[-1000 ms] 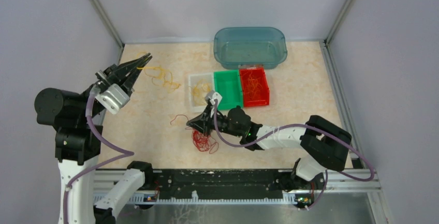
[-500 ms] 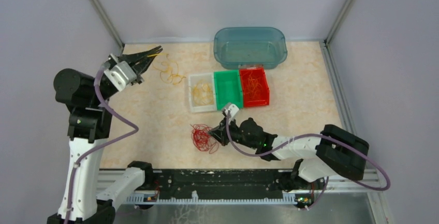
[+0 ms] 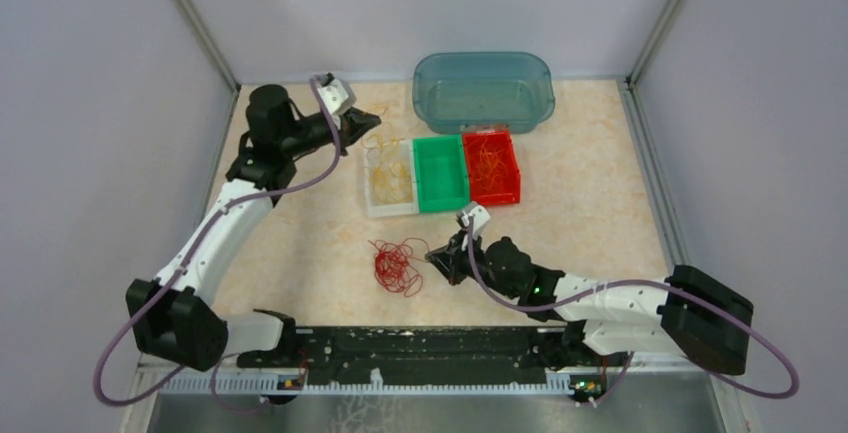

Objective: Untangle the cables

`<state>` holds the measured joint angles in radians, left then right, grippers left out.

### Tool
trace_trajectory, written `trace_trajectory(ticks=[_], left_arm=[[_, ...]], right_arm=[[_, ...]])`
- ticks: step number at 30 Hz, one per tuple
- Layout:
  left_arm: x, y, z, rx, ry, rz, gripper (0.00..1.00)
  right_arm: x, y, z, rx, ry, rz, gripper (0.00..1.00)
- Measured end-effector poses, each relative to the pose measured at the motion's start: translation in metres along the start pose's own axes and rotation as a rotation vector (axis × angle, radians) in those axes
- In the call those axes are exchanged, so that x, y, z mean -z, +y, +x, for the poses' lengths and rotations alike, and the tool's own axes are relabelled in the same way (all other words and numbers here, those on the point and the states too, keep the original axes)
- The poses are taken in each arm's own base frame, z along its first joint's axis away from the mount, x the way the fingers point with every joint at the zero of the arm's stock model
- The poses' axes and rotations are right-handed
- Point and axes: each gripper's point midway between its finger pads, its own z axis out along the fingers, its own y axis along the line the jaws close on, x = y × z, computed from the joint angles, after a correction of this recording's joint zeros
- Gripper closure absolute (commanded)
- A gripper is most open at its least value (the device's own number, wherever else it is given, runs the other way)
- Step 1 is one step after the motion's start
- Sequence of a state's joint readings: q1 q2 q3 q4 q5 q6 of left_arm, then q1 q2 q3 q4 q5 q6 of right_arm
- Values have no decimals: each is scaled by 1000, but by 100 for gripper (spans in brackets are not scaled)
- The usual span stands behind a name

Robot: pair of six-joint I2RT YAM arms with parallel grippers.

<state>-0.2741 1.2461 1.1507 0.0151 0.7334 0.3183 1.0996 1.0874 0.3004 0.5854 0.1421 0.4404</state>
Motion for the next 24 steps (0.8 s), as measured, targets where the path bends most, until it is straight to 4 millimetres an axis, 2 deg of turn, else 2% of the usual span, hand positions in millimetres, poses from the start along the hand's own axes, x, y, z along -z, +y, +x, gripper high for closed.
trace_trajectory(ticks=[4,11,18,24], left_arm=[[-23,-10,34,44,49,38,100],[-43,-10,95,59,158,29,100],[-53,-6,177,61,355,15,100],[-58,-9,219,11,462,12,100]], right_arm=[[4,-8,7,-13,21,36,100],[9,-12,6,-20,23,65,100],[12,-16,6,-24,24,89,100],[11,-15,3,-29,22,93,100]])
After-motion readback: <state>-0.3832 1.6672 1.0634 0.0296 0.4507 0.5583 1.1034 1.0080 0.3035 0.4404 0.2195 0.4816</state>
